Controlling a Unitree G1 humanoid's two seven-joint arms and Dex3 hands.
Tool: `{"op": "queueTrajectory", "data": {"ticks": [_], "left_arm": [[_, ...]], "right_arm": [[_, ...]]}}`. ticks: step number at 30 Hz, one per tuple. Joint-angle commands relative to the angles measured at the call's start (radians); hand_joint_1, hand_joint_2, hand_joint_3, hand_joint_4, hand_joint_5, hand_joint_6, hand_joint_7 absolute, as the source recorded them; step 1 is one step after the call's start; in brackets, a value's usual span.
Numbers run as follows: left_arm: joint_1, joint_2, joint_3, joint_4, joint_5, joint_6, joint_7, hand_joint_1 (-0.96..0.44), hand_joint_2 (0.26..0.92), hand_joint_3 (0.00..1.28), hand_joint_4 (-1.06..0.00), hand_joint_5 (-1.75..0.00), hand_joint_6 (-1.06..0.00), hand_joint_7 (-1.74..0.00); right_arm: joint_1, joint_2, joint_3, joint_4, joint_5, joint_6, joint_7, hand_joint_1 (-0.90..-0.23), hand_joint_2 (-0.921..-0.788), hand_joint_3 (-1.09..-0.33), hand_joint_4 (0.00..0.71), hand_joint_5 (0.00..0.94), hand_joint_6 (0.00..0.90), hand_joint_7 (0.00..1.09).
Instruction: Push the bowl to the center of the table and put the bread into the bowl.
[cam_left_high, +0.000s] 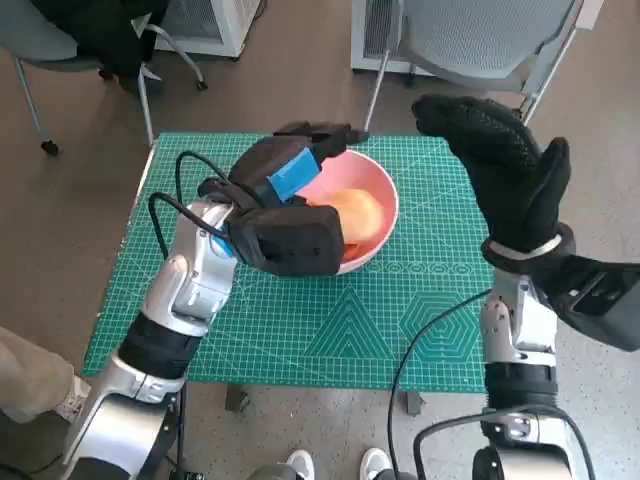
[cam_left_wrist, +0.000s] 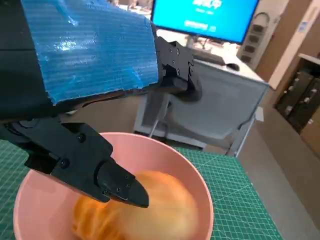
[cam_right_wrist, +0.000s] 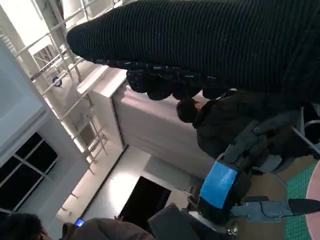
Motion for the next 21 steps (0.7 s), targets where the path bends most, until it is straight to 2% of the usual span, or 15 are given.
{"op": "queueTrajectory", "data": {"ticks": [1, 9, 14, 21], "left_arm": [[0.005, 0.011, 0.004, 0.011, -0.006, -0.037, 0.023, -0.49, 0.807, 0.04, 0.00, 0.00, -0.15, -0.10], [0.034, 0.017, 0.073, 0.014, -0.097, -0.089, 0.025, -0.59, 0.880, 0.05, 0.00, 0.00, -0.11, -0.07], [0.081, -0.003, 0.192, 0.006, -0.298, -0.135, -0.019, -0.63, 0.911, 0.06, 0.00, 0.00, -0.10, -0.06], [0.165, -0.060, 0.347, 0.020, -0.616, -0.297, -0.101, -0.67, 0.920, 0.16, 0.00, 0.00, -0.10, -0.06]], "right_arm": [[0.022, 0.004, 0.003, 0.005, -0.011, 0.003, -0.005, -0.711, -0.921, -0.784, 0.060, 0.003, -0.001, 0.24], [0.026, 0.007, 0.005, 0.002, -0.009, -0.001, -0.004, -0.711, -0.921, -0.785, 0.061, 0.002, -0.001, 0.24], [0.032, 0.007, 0.006, -0.008, -0.007, 0.000, -0.002, -0.712, -0.921, -0.786, 0.060, 0.002, -0.001, 0.24], [0.051, 0.007, 0.010, -0.060, 0.000, 0.014, -0.007, -0.711, -0.921, -0.785, 0.061, 0.002, 0.000, 0.24]]}}
